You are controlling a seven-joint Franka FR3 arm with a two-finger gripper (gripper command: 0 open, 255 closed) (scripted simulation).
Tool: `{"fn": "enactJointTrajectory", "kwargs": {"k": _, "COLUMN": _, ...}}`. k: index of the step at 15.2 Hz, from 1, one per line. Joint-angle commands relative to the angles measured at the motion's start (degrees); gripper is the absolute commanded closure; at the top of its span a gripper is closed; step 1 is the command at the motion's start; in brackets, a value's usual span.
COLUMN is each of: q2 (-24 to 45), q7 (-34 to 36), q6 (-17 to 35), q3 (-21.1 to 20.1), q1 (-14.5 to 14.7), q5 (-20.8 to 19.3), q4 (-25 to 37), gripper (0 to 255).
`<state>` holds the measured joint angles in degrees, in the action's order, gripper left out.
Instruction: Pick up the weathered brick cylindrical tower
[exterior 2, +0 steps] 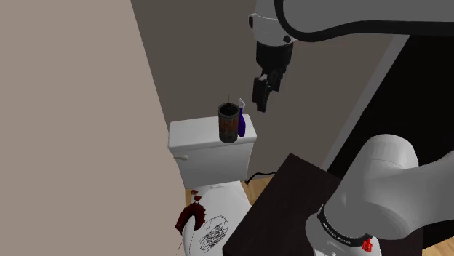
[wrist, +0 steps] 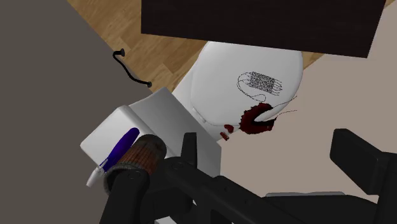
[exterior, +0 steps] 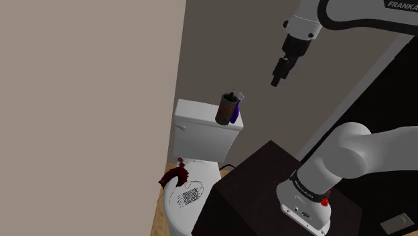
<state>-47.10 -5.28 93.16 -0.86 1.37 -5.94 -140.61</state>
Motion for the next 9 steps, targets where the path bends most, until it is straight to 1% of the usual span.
{"fn": "enactJointTrajectory", "kwargs": {"k": 1, "q2": 0.00, "q7": 0.00, "q6": 0.00, "q3": 0.00, "q1": 0.00, "q5": 0.00, "q4": 0.00, "gripper": 0}}
{"fn": "enactJointTrajectory", "kwargs": {"k": 5, "q2": 3.82, "q7": -4.98, "q6": 7.65, "q3": 4.59, "q1": -0.87, "q5": -2.38, "q4": -2.27, "gripper": 0}}
{"fn": "enactJointTrajectory", "kwargs": {"k": 9, "q2": 9.29, "q7": -9.97, "q6": 15.42, "q3": 9.15, "q1": -1.52, "q5": -4.08, "q4": -3.03, "gripper": 0}}
